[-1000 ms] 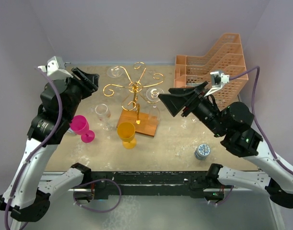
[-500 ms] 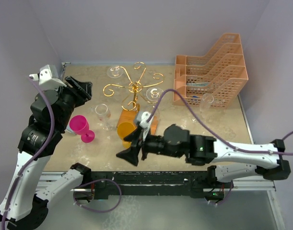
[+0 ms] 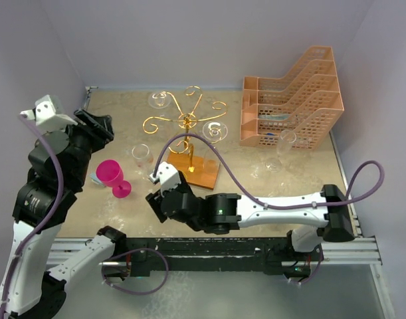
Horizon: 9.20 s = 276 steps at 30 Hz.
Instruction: Place the wine glass upside down on the wine glass rack
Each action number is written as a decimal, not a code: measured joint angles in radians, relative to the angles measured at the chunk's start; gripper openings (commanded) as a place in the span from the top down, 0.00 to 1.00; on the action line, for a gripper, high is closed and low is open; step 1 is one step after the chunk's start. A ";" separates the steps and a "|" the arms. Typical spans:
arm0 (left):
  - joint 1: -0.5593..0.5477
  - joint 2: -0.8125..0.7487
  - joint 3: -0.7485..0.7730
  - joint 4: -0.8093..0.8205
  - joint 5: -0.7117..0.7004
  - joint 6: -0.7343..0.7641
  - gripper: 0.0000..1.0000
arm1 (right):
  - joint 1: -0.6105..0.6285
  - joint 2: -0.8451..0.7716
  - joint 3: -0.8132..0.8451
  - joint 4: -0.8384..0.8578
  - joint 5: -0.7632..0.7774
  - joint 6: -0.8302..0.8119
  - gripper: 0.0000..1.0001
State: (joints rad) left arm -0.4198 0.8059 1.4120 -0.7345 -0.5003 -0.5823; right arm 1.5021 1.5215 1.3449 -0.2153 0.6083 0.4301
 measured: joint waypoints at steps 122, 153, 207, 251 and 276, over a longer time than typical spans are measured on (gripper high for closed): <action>0.001 -0.038 0.035 0.344 0.570 -0.475 0.42 | -0.096 -0.270 -0.111 1.023 0.168 0.292 1.00; 0.001 -0.041 -0.026 0.270 0.362 -0.708 0.52 | -0.096 -0.060 0.043 1.196 0.273 0.127 1.00; 0.001 -0.014 -0.003 0.369 0.628 0.117 1.00 | -0.100 -0.529 -0.017 0.309 0.071 0.461 0.38; 0.001 -0.127 -0.232 0.389 1.358 0.471 0.95 | -0.124 -0.343 -0.045 0.371 -0.135 0.720 0.97; 0.001 -0.238 -0.209 0.109 0.903 0.357 0.53 | -0.163 -0.396 -0.085 -0.010 -0.049 1.171 1.00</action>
State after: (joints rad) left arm -0.4187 0.5678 1.2034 -0.6254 0.4030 -0.2249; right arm 1.3396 1.1255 1.2602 -0.2256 0.5591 1.6009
